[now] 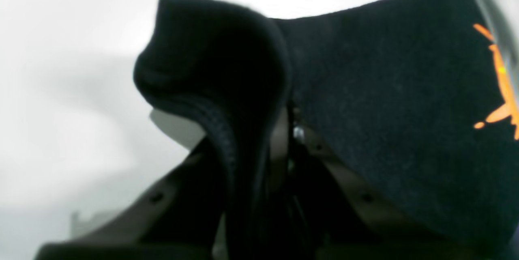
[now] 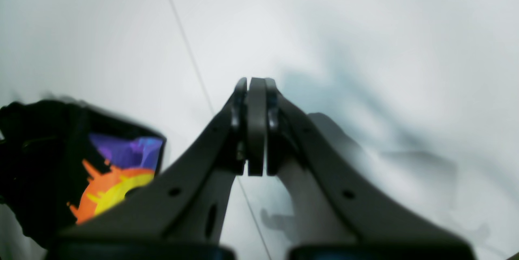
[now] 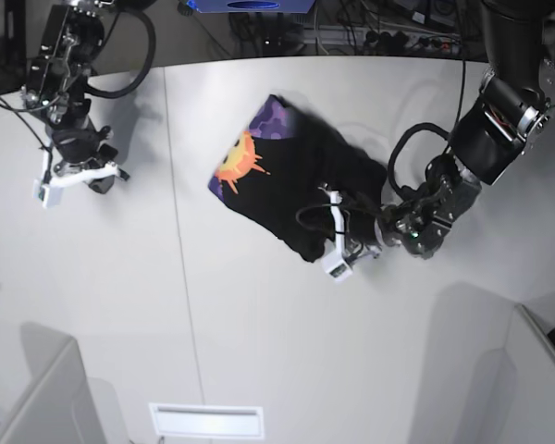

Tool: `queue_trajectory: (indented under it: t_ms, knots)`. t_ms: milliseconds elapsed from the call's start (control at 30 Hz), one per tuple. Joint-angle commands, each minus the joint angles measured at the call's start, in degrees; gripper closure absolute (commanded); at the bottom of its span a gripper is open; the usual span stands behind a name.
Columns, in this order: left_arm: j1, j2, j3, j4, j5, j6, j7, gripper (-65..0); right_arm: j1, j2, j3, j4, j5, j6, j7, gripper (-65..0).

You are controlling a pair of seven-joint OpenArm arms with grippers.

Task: Fold the T-shirt properly
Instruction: 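Press and straighten the folded bundle with the left gripper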

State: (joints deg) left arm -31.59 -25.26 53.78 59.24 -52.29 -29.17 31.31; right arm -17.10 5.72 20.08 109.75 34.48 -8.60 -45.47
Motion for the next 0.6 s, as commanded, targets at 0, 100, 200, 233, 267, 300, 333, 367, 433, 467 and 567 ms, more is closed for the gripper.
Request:
queue_trajectory:
  t_ms: [0, 100, 200, 233, 267, 300, 333, 367, 433, 467, 567]
  knots:
    - [-1.77, -0.28, 2.26, -0.03, 2.31, 0.64, 2.84, 0.0, 0.00, 0.48, 0.72, 0.88, 0.55, 0.21, 1.03, 0.0]
    - [-5.46, -0.11, 7.72, -0.03, 2.31, 0.64, 2.84, 0.0, -1.23, -0.22, 1.77, 0.88, 0.55, 0.21, 1.03, 0.0]
    - [-8.19, -0.11, 11.41, 1.55, 2.49, 0.64, 2.84, 0.0, -1.93, -2.16, 3.79, 0.88, 0.38, 0.21, 1.03, 0.0]
    - [-8.80, -0.11, 12.20, 2.43, 3.28, 0.64, 2.84, 0.0, -2.37, -2.59, 4.32, 0.88, 0.29, 0.21, 1.03, 0.0]
    - [-9.33, -0.11, 12.81, 3.66, 5.04, 0.64, 2.84, 0.0, -2.72, -2.86, 4.67, 0.79, 0.29, 0.21, 1.03, 0.0]
    - [-9.50, -0.11, 13.08, 4.71, 6.97, 0.64, 2.84, 0.0, -2.98, -3.21, 4.76, 0.79, 0.29, 0.21, 1.03, 0.0]
    - [-9.50, -0.11, 13.17, 5.77, 9.52, 0.20, 2.84, 0.0, -3.34, -3.47, 4.76, 0.79, 0.29, 0.21, 1.03, 0.0]
    - [-9.33, -0.02, 13.17, 6.73, 12.07, -1.29, 2.84, 0.0, -3.78, -3.56, 4.76, 0.79, 0.29, 0.21, 1.03, 0.0]
    - [-9.07, 0.16, 13.08, 8.05, 16.82, -4.72, 2.84, 0.0, -4.39, -3.65, 4.67, 0.79, 0.29, 0.21, 1.03, 0.0]
    - [-8.45, 0.86, 13.08, 8.58, 19.19, -6.57, 2.84, 0.0, -4.66, -3.65, 4.67, 0.79, 0.29, 0.21, 1.03, 0.0]
    - [-7.66, 2.53, 12.99, 8.58, 25.88, -10.52, 2.67, 0.0, -5.71, -3.65, 4.58, 0.79, 0.29, 0.21, 1.03, 0.0]
